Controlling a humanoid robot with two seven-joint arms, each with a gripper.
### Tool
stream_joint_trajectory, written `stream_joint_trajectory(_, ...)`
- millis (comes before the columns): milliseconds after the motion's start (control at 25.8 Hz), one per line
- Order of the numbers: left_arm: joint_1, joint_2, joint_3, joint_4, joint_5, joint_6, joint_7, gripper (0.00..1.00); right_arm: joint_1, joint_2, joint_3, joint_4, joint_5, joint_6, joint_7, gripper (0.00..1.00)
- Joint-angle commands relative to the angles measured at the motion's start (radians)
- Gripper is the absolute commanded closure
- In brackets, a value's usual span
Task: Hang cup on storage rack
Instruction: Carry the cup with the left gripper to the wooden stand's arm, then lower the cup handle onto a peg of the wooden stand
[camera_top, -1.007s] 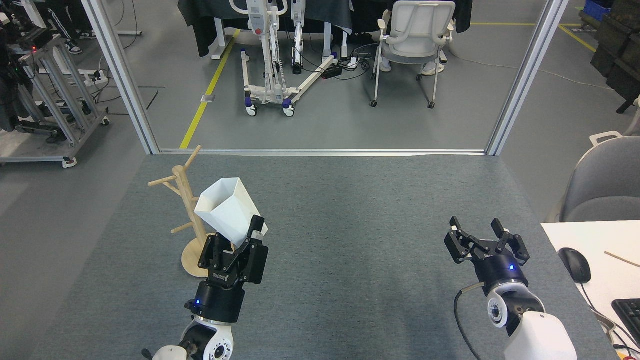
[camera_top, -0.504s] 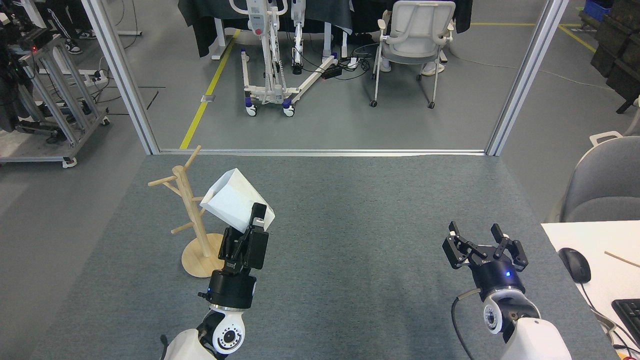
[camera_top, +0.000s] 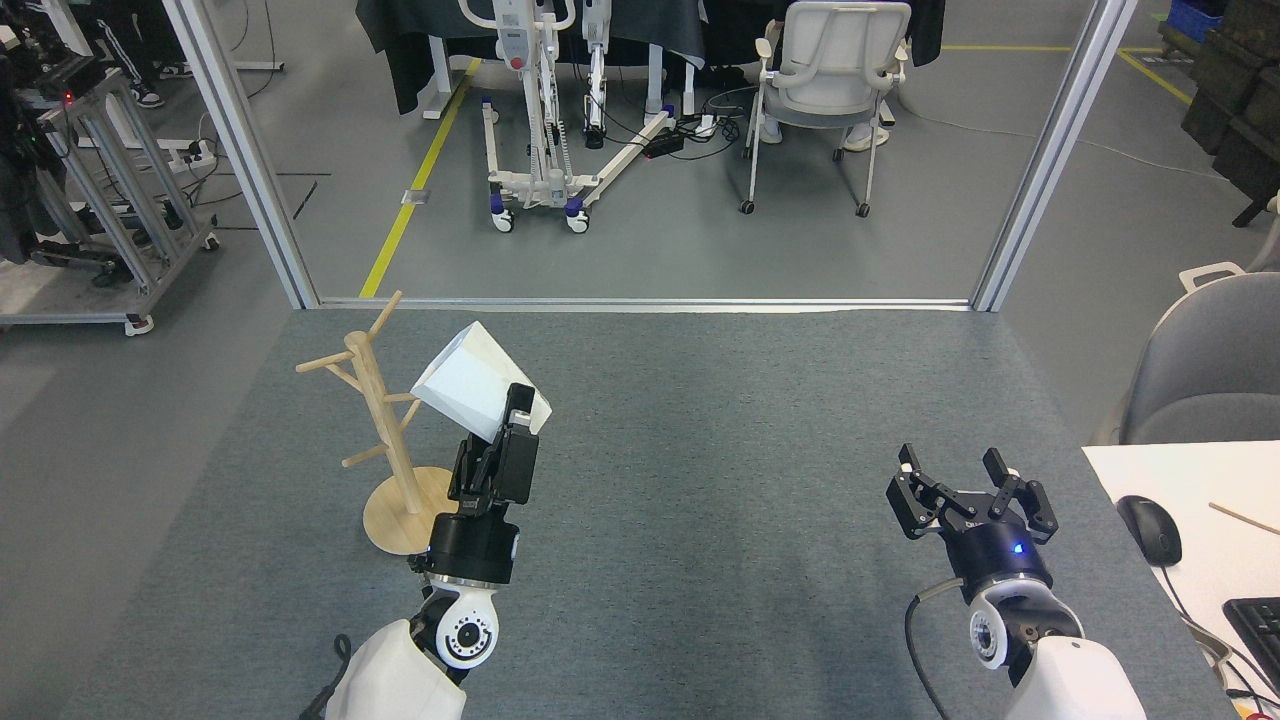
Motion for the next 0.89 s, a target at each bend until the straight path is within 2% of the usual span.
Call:
stream_joint_trajectory(0, -0.011, 0.001, 0.001, 0.033, 0.039, 0.004, 0.010, 1.00, -0.001, -0.003, 0.000, -0.001, -0.003, -0.001, 0.000, 0.02)
stream_joint_trajectory(155, -0.017, 0.012, 0.002, 0.033, 0.081, 0.001, 0.044, 1.00, 0.001, -0.003, 0.000, 0.001, -0.003, -0.002, 0.000, 0.02)
stream_joint_trajectory(426, -0.010, 0.021, 0.010, 0.016, 0.085, -0.041, 0.122, 1.00, 0.001, -0.004, 0.000, 0.001, -0.005, -0.005, 0.000, 0.02)
stream_joint_trajectory(852, 0.004, 0.018, 0.010, 0.016, 0.089, -0.041, 0.127, 1.00, -0.001, -0.004, 0.000, 0.001, -0.005, -0.007, 0.000, 0.02)
